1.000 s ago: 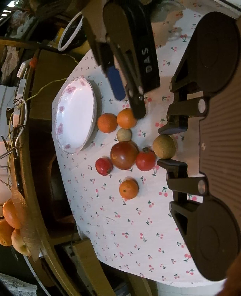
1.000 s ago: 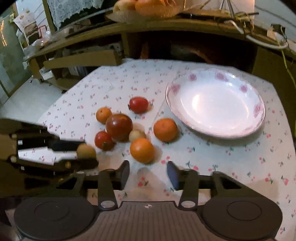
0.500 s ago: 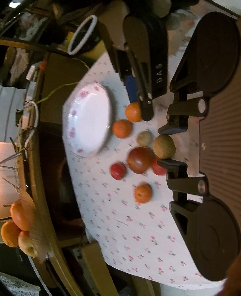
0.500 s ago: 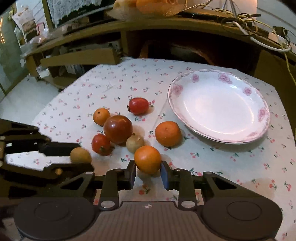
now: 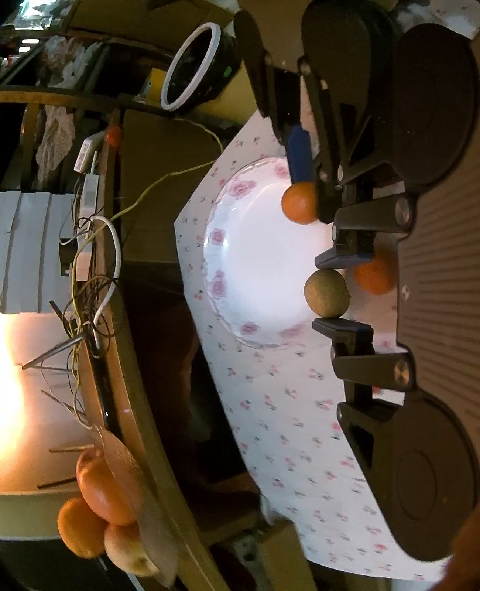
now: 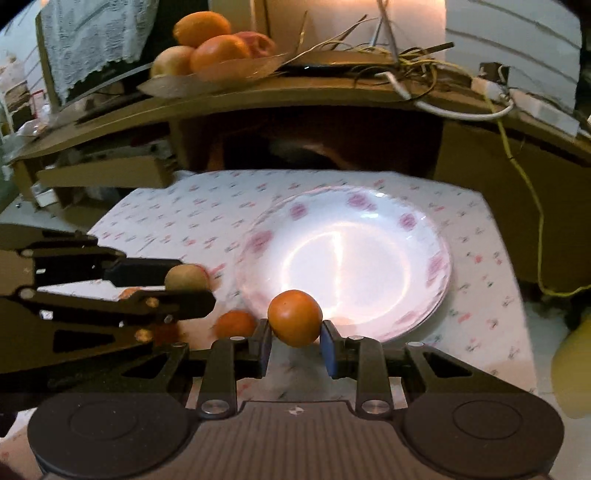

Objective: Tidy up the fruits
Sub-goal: 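Carry the kiwi and the orange in both tools over the white plate, then open both tools to drop the kiwi and orange into the plate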

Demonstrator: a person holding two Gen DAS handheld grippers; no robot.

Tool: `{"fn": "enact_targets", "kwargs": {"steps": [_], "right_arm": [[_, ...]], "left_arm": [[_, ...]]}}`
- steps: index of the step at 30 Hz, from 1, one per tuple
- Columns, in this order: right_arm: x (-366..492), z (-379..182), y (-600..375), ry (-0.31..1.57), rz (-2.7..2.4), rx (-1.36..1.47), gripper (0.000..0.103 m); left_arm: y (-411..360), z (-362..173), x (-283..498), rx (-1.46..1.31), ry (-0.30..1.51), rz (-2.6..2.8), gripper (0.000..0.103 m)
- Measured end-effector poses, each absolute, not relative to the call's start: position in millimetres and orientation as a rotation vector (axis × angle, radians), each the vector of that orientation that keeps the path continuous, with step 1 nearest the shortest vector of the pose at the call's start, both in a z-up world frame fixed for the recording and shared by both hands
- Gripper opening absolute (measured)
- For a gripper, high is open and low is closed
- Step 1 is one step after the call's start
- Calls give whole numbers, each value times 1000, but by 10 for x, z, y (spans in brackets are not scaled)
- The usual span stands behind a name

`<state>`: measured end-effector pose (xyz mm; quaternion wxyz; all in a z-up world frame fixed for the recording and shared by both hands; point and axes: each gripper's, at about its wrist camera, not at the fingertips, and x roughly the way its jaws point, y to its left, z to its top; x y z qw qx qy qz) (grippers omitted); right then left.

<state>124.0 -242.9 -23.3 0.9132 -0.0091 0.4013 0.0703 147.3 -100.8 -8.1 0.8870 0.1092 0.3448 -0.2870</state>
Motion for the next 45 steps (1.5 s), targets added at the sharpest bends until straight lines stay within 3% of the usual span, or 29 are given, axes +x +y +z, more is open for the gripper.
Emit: {"fn": "enact_targets", "kwargs": {"steps": [13, 16, 22, 30, 45], "right_arm": [[1423, -372, -2556, 845, 102, -39, 32], [1426, -363, -2571, 830, 92, -45, 42], [1389, -142, -2642, 756, 69, -13, 44], [1175, 332, -2673, 607, 84, 40, 48], [597, 109, -2054, 752, 198, -69, 53]], "left_arm": [[-1154, -227, 1730, 237, 756, -574, 36], [-1112, -187, 1741, 226, 755, -560, 40], [-894, 196, 1594, 175, 678, -551, 41], [-455, 664, 1151, 138, 577, -505, 50], [-84, 138, 580, 208, 729, -470, 52]]}}
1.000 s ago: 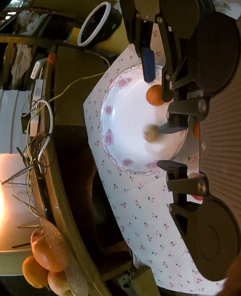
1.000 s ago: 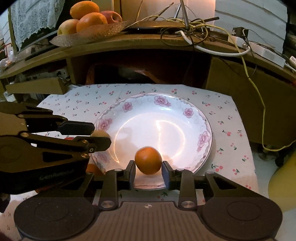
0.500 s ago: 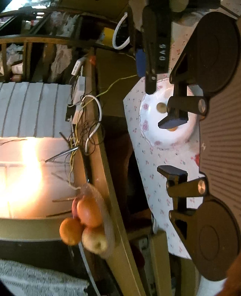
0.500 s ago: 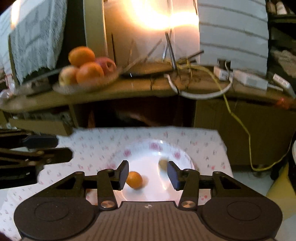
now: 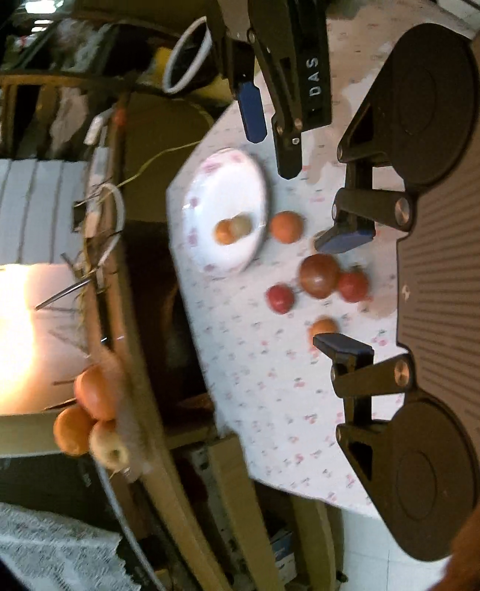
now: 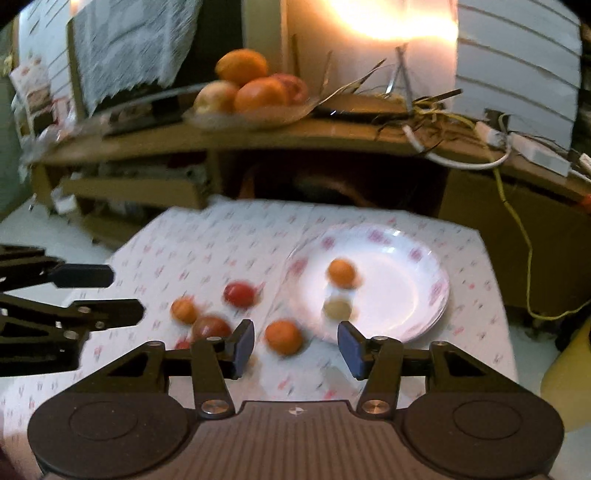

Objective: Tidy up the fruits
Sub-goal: 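Open both tools to drop the kiwi and orange into the plate, then grasp a red tomato with the left tool while the right tool grasps another kiwi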

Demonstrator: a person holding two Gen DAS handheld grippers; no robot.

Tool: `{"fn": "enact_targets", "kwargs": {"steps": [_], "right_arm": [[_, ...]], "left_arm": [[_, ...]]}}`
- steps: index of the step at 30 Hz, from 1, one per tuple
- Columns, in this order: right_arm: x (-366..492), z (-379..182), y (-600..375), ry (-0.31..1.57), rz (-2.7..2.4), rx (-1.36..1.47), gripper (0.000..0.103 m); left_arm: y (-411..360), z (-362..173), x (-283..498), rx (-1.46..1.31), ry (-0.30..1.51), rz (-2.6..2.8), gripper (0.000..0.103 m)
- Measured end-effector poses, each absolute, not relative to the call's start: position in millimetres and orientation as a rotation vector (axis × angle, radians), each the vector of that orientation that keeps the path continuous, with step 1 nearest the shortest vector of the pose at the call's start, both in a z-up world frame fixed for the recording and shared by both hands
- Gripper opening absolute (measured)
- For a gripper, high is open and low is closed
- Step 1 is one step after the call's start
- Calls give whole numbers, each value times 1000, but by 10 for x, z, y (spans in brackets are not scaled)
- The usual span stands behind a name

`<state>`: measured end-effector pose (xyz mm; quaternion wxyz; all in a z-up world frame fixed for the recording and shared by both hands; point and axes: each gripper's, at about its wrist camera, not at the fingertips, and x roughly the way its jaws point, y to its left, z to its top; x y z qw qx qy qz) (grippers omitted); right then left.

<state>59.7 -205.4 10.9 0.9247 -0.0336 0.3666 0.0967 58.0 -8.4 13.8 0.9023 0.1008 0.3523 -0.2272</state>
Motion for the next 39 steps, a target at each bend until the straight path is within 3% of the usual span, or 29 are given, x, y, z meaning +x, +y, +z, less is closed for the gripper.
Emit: {"fn": "enact_targets", "kwargs": {"steps": [25, 29, 32, 39], "right_arm": [[1043, -496, -1714, 876, 403, -109, 53], [1110, -589, -1668, 884, 423, -146, 44], [1109, -560, -1684, 884, 415, -167, 25], [1011, -450, -1783, 890, 391, -171, 25]], "left_arm": [[-89, -304, 745, 296, 844, -564, 52], [-66, -311, 771, 291, 848, -562, 52], [-94, -317, 797, 284, 845, -567, 52], [-232, -409, 860, 296, 840, -574, 52]]}}
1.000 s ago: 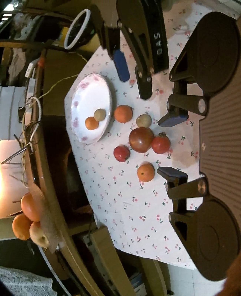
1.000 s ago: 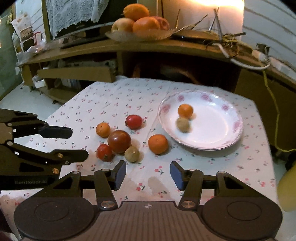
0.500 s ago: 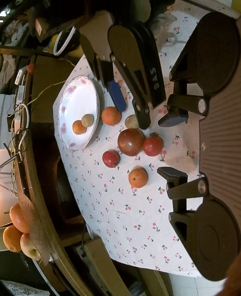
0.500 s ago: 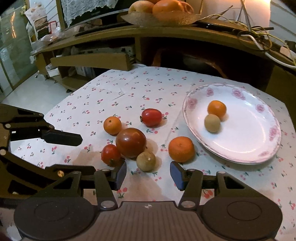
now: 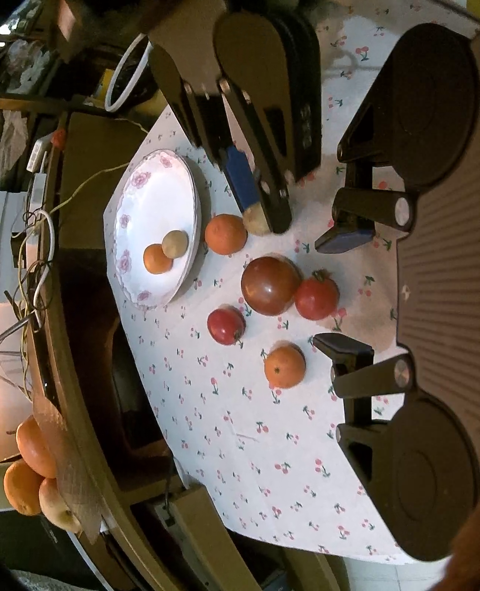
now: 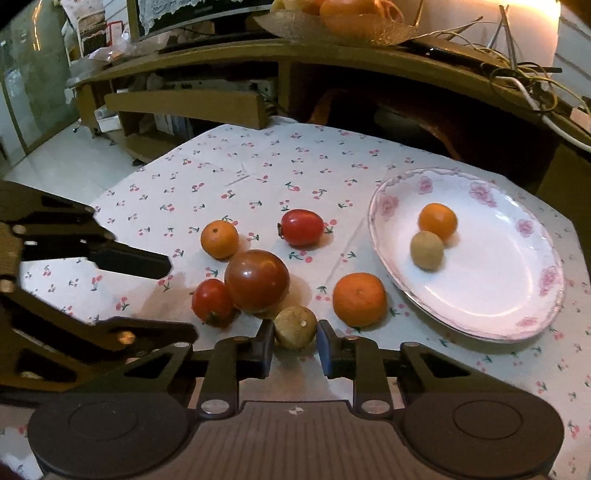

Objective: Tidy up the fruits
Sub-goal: 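Grasp a red tomato with the left tool while the right tool grasps another kiwi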

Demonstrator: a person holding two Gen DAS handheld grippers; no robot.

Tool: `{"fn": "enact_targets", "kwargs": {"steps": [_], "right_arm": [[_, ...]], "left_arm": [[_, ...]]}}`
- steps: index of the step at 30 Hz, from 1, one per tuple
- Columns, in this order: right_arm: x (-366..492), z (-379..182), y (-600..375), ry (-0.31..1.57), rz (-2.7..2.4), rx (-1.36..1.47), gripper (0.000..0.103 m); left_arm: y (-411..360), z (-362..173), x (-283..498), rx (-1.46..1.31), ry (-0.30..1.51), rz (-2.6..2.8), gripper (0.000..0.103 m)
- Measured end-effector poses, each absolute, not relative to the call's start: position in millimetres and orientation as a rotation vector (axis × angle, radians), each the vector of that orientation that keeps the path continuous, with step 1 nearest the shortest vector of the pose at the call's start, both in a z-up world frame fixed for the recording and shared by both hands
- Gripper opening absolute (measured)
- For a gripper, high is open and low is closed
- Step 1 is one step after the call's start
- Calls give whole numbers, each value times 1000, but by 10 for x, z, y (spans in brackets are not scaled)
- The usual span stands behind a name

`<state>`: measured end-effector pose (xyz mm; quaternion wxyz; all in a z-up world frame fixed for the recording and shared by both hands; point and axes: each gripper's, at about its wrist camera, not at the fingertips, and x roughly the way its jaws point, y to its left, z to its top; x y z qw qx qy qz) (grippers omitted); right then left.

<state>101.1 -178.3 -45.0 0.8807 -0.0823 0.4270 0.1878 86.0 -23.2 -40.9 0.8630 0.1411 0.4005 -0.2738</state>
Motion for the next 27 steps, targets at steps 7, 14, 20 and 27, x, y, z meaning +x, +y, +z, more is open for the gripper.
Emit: {"fn": "enact_targets", "kwargs": {"steps": [7, 14, 20, 27], "right_arm": [[920, -457, -1976, 935, 351, -124, 25], [882, -489, -2038, 973, 338, -103, 25], [858, -474, -2021, 970, 349, -113, 25], [742, -485, -1935, 964, 390, -165, 25]], "left_arm": [[-368, -577, 932, 321, 838, -554, 52], [-386, -572, 935, 336, 828, -532, 37], [-301, -505, 844, 340, 842, -534, 37], [-240, -452, 665, 357, 839, -591, 37]]}}
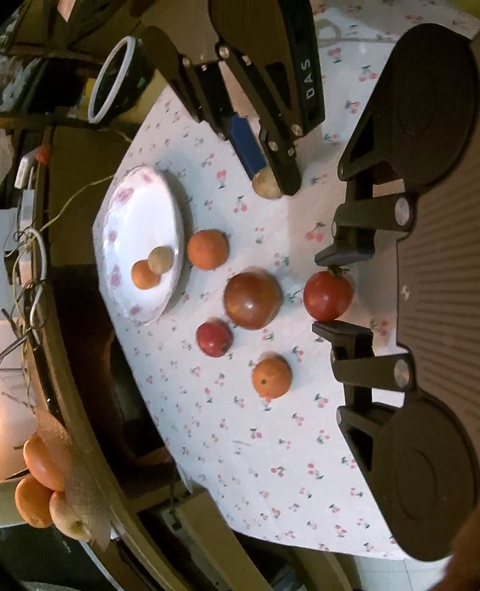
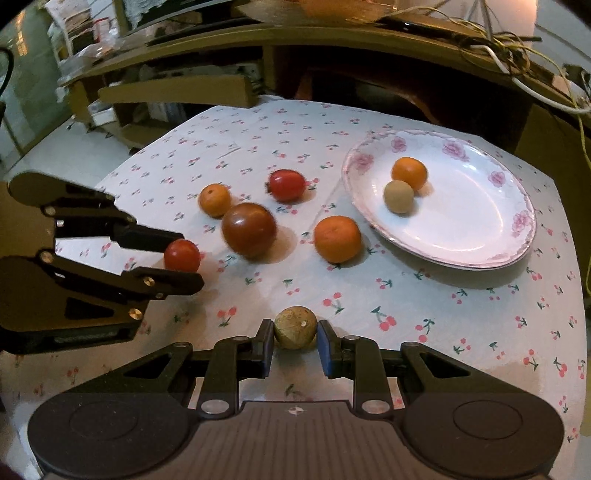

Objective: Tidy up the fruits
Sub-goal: 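Grasp a red tomato with the left tool while the right tool grasps another kiwi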

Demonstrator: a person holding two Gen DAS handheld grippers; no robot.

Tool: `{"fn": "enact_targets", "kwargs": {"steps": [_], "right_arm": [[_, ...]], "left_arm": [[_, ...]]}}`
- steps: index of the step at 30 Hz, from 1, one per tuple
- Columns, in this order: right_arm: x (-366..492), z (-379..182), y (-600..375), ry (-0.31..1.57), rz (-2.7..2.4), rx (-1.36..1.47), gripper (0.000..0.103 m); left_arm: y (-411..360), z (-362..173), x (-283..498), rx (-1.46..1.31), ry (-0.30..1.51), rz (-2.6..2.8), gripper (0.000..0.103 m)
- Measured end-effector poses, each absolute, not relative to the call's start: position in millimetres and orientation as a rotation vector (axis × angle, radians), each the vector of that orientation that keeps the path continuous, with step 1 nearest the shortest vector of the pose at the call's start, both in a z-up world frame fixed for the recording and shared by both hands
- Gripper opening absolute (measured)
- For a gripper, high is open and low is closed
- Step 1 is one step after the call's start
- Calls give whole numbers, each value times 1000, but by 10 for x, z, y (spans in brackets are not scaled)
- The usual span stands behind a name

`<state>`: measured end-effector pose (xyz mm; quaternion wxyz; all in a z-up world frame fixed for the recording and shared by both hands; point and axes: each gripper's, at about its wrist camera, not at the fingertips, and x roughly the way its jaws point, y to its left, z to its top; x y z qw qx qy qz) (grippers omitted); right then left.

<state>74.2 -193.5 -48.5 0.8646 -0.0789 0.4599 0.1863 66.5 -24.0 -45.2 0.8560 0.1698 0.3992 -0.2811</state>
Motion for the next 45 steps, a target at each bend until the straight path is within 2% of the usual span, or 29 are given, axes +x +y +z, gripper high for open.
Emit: {"fn": "enact_targets", "kwargs": {"steps": [5, 7, 9, 11, 18, 25, 28, 30, 32, 34, 45], "right_arm": [[721, -522, -1888, 949, 408, -209, 26], [720, -520, -1882, 950, 422, -212, 31], [707, -515, -1883, 941, 424, -215, 45], [706, -518, -1895, 937, 416, -225, 50], [719, -503, -1921, 932, 414, -201, 50], [691, -524, -1849, 939, 443, -217, 47], [700, -526, -1860, 943, 438, -209, 41], [707, -524, -1857, 945, 436, -209, 33], [707, -521, -1843, 946, 435, -217, 24], [712, -514, -1838, 953, 429, -213, 25], [709, -469, -1856, 960, 414, -205, 24]], "left_arm": [[-286, -523, 638, 404, 854, -600, 39], [-293, -520, 639, 405, 861, -607, 45], [-288, -523, 641, 403, 866, -608, 49], [-271, -526, 643, 402, 862, -606, 52], [-265, -536, 686, 384, 859, -596, 53], [-280, -543, 709, 368, 864, -592, 54], [-276, -545, 733, 342, 878, -582, 54], [-270, -547, 742, 331, 886, -578, 54], [-266, -542, 740, 319, 896, -575, 47], [-271, -533, 728, 307, 904, -584, 37], [-314, -467, 750, 283, 898, -600, 36]]}}
